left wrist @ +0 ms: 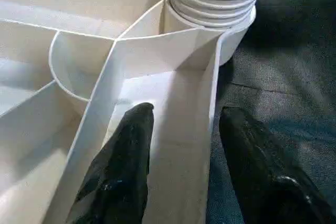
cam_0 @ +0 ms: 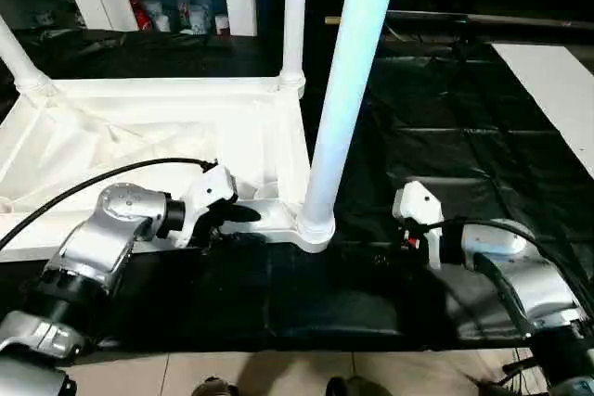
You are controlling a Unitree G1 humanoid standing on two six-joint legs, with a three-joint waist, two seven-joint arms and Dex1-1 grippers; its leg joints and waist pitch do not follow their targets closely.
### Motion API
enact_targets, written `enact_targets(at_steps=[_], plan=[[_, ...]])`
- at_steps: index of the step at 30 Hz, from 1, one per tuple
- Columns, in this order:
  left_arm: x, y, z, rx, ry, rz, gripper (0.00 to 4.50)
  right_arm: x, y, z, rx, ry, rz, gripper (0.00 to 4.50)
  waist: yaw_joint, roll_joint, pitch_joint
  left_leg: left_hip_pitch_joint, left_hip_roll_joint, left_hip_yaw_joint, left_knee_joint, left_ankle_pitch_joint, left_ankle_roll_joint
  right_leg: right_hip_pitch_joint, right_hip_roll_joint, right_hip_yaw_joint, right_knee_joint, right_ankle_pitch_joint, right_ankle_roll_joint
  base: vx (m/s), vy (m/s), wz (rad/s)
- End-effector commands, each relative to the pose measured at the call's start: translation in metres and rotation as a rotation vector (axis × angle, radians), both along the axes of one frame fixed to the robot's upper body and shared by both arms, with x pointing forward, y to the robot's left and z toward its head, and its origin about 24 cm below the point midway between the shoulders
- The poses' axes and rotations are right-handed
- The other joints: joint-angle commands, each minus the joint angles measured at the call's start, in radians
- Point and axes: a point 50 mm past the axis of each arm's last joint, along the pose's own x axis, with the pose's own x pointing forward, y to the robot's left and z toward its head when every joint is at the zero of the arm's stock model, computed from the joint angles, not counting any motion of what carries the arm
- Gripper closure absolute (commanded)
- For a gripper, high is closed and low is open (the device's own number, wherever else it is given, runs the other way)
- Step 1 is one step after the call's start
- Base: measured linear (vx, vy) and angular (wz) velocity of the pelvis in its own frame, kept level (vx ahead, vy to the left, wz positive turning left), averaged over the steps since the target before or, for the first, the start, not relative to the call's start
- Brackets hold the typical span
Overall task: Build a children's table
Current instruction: Rotate table base
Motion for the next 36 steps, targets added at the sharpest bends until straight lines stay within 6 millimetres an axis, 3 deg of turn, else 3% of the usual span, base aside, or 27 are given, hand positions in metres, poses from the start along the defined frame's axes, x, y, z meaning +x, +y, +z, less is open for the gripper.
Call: enact_targets(at_steps=[1,12,18,22,25,30,35,36], plan=[[0.001,0.004,-0.004,0.048,0.007,0.005,2.66,-0.001,-0.002,0.005,-0.007,-0.010,0.010,0.61,0.003,0.010,-0.075,0.007,0.006,0.007,-0.064,-0.179,0.032,0.068,-0.047,0.030,-0.071,-0.115,-0.239,0.000,0.000,0.00],[0.001,0.010,-0.012,0.096,0.057,-0.025,3.56,-0.003,0.000,0.004,-0.008,0.008,0.008,0.61,0.005,0.007,-0.072,0.007,0.005,0.005,-0.066,-0.200,0.019,0.065,-0.050,0.031,-0.080,-0.218,-0.201,0.000,0.000,0.00],[0.000,0.012,-0.014,0.120,0.077,-0.043,4.06,-0.002,0.000,0.004,-0.012,0.005,-0.001,0.61,-0.001,0.006,-0.074,0.005,0.005,0.005,-0.065,-0.179,0.025,0.066,-0.048,0.031,-0.075,-0.169,-0.213,0.000,0.000,0.00],[0.000,0.013,-0.015,0.127,0.082,-0.052,4.42,-0.001,0.000,0.004,-0.012,0.007,-0.006,0.61,-0.001,0.007,-0.072,0.006,0.005,0.006,-0.066,-0.195,0.024,0.064,-0.049,0.032,-0.079,-0.201,-0.209,0.000,0.000,0.00],[-0.003,0.013,-0.018,0.145,0.098,-0.071,4.47,-0.001,0.000,0.004,-0.008,0.006,-0.015,0.61,-0.002,0.006,-0.071,0.006,0.006,0.005,-0.068,-0.199,0.023,0.063,-0.049,0.031,-0.081,-0.220,-0.201,0.000,0.000,0.00],[-0.004,0.012,-0.020,0.135,0.095,-0.074,4.47,0.000,0.001,0.004,-0.001,0.005,-0.022,0.61,-0.004,0.007,-0.074,0.004,0.006,0.005,-0.066,-0.176,0.029,0.066,-0.049,0.031,-0.075,-0.162,-0.216,0.000,0.000,0.00],[-0.002,0.001,-0.018,0.061,0.084,-0.055,4.47,0.004,0.009,0.008,0.091,-0.002,-0.070,0.61,-0.004,0.008,-0.073,0.008,0.007,0.007,-0.067,-0.188,0.028,0.063,-0.049,0.031,-0.076,-0.160,-0.225,0.000,0.000,0.00],[-0.001,-0.003,-0.018,0.040,0.082,-0.044,4.47,0.004,0.011,0.009,0.108,-0.001,-0.074,0.61,-0.004,0.007,-0.068,0.006,0.007,0.007,-0.069,-0.193,0.027,0.062,-0.048,0.032,-0.078,-0.168,-0.225,0.000,0.000,0.00]])
